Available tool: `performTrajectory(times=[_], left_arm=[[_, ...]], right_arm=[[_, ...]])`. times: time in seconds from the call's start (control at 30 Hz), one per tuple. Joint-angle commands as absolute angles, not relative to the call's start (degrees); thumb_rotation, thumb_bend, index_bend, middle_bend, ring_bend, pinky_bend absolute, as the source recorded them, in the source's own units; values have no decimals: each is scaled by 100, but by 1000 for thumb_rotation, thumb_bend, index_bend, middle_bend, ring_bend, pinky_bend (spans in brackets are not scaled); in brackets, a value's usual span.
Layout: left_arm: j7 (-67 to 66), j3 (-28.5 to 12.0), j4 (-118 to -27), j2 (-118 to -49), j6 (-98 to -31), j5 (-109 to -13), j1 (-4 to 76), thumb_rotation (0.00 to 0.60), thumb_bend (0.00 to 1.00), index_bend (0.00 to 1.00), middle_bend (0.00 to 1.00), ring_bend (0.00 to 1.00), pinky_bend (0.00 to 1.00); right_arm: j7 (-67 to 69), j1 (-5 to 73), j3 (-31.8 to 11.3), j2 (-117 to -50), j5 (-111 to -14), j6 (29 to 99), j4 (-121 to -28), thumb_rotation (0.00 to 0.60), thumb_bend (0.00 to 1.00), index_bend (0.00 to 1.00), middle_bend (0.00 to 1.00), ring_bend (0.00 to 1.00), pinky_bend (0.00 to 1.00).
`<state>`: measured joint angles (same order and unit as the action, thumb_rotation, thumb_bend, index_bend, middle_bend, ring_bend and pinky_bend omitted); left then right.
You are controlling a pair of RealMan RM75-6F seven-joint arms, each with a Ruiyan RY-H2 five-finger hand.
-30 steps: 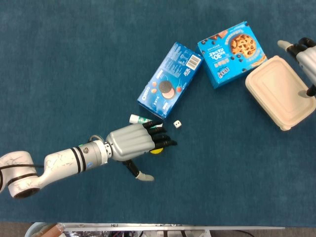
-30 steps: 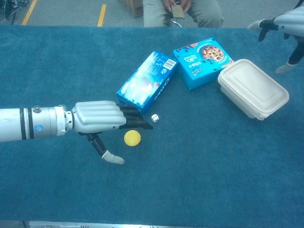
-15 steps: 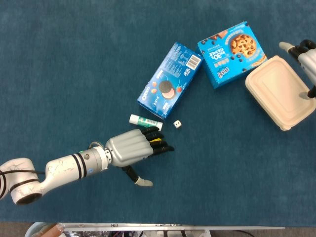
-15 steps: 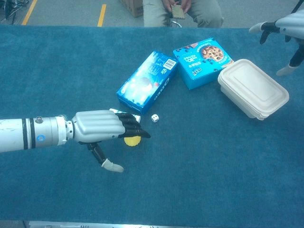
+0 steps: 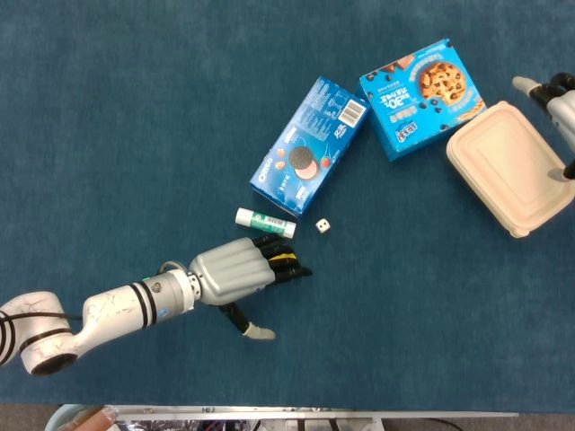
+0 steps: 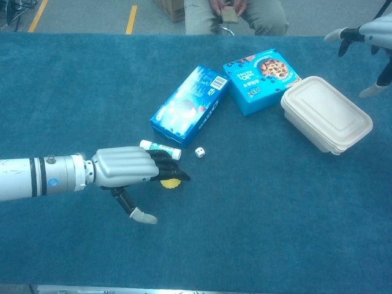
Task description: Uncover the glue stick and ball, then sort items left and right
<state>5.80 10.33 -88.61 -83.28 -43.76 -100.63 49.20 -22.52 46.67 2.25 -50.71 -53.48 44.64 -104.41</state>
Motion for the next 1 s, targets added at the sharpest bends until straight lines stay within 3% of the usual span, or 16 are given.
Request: performTrajectory(times=[0.03,1.0], left_arm=[[549,1085,-8848,-8267,-4392,-10076,4915,189,168,241,134,62,35],[293,1479,-8809,-6872,-4498,-9555,4521,190,168,243,153,61,35]], right_arm=[[-2275,4660,213,-5066,-5341,4462,-10463,600,14,87,268,146,334],[-2671,4633,61,-4967,-5145,4699,-10947,600,14,87,268,146,334]])
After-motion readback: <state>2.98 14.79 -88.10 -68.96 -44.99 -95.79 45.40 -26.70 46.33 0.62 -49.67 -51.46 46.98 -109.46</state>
